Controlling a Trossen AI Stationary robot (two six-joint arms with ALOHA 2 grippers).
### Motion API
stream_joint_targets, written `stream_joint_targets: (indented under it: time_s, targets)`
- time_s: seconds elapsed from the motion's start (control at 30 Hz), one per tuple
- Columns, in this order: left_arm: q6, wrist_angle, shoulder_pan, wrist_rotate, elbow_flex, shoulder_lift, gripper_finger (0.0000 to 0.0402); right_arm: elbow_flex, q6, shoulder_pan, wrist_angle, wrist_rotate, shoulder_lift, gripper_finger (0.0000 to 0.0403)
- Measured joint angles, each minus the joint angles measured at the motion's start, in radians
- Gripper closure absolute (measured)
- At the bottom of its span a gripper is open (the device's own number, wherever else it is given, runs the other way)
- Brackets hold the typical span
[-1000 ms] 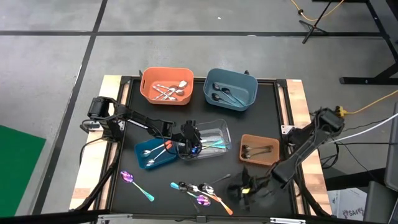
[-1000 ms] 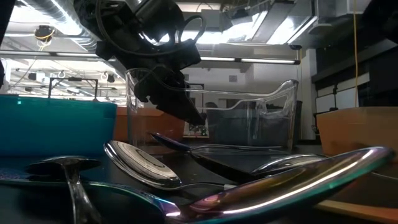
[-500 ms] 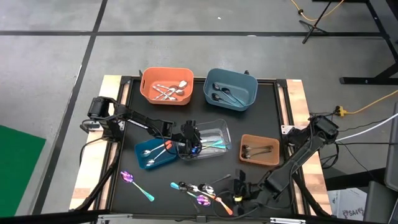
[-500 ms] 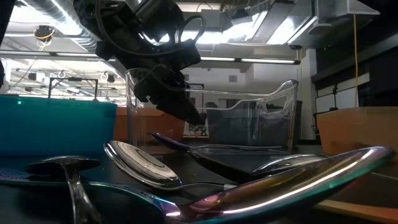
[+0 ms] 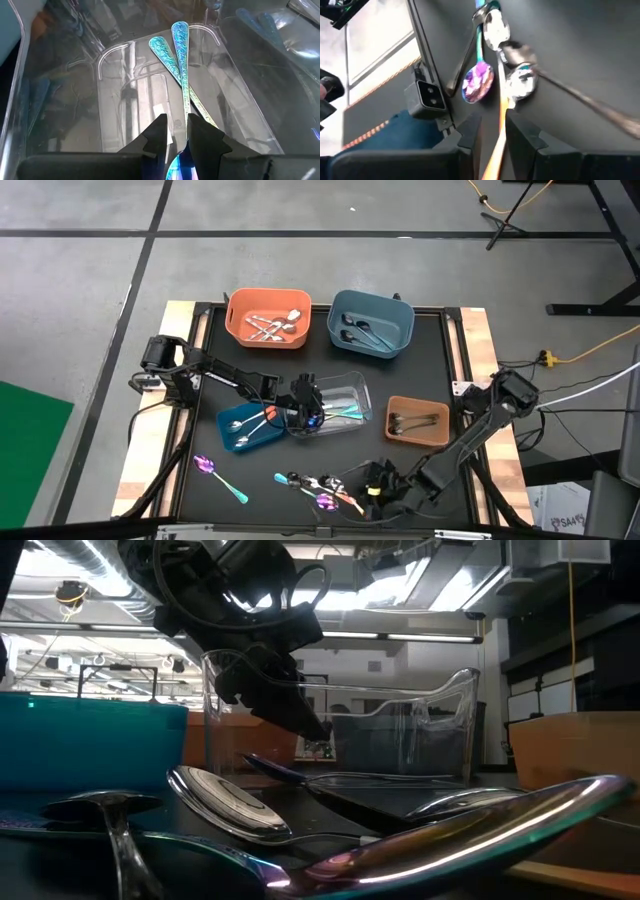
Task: Sort silverware by color (type)
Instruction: Put the orange spoon into the blue bin
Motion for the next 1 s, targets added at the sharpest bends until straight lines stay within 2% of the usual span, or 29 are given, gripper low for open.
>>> stream_joint_targets:
  time_s: [0.13, 0.27, 0.37, 0.53, 1.0]
  targets:
    - [0.000, 0.000, 0.000, -0.002, 0.000, 0.000, 0.0333, 0.023, -0.005, -0.020, 0.027, -0.101, 0.071, 0.0327]
    - [0.000, 0.000, 0.000, -0.002, 0.000, 0.000, 0.0333, 0.085, -0.009, -0.027, -0.099, -0.168, 0.132, 0.0327]
    - [0.000, 0.000, 0.000, -0.003, 0.000, 0.000, 0.0333, 0.125, -0.012, -0.032, -0.159, -0.151, 0.160, 0.0327]
    - [0.000, 0.000, 0.000, -0.002, 0.000, 0.000, 0.0333, 0.170, -0.088, -0.032, -0.161, -0.119, 0.197, 0.0327]
    - [0.001, 0.000, 0.000, -0.003, 0.000, 0.000, 0.0333, 0.174, -0.121, -0.060, -0.164, -0.103, 0.213, 0.0327]
